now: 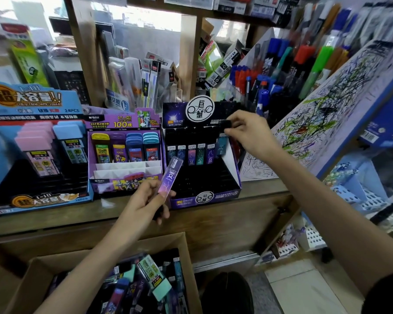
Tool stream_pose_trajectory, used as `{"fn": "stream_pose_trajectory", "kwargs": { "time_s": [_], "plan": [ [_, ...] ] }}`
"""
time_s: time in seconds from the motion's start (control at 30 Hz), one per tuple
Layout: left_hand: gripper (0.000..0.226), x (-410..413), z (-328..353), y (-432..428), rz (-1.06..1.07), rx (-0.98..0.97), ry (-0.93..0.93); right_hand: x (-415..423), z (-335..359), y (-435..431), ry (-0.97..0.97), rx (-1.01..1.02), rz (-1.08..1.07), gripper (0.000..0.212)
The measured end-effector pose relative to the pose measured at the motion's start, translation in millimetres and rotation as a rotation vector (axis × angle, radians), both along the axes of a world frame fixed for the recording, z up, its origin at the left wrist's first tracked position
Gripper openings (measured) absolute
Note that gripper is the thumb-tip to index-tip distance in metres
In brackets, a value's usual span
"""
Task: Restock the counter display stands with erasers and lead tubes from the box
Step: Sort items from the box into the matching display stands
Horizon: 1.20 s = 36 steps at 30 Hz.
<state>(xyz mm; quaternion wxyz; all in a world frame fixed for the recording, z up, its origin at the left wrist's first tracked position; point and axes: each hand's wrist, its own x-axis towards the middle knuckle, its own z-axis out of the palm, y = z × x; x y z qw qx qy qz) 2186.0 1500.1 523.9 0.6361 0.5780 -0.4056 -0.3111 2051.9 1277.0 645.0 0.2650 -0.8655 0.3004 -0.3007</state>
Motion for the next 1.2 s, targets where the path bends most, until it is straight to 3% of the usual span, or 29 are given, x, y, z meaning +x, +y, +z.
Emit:
{"fn": "stream_pose_trajectory", "kwargs": {
  "time_s": [0.13,0.43,0.67,0.83,0.93,1.03,1.2],
  "plan": [
    [0.024,2.3,4.6,4.6,0.027,0.017,-0.06,5.7,-14.9,1.4,0.11,-0.121,0.032,0.02],
    [0.023,29.8,40.4,4.6,0.272,-0.047,-0.169,0.3,-23.6,-4.4,0.083,-0.059,0.045,0.021],
    [0.02,55.0,86.6,-29.9,0.26,0.021,-0.54,9.9,-36.8,-8.7,0.143,-0.313,-0.049,0.021],
    [0.024,54.9,100.6,-51.0,0.212,0.105,-0.941,11.0,-36.3,-7.0,0.216,-0.368,-0.083,0.032],
    [0.028,53.5,98.6,-57.8,0.148,0.14,-1.119,-1.2,-43.9,11.5,0.131,-0.467,-0.024,0.037],
    [0.031,53.0,92.7,-61.7,0.114,0.189,-1.188,-14.2,-66.3,38.4,0.108,-0.502,0.079,0.028],
    [0.029,54.8,82.5,-66.5,0.133,0.183,-1.172,-24.0,-113.0,59.3,0.341,-0.371,0.179,0.051]
  ]
}}
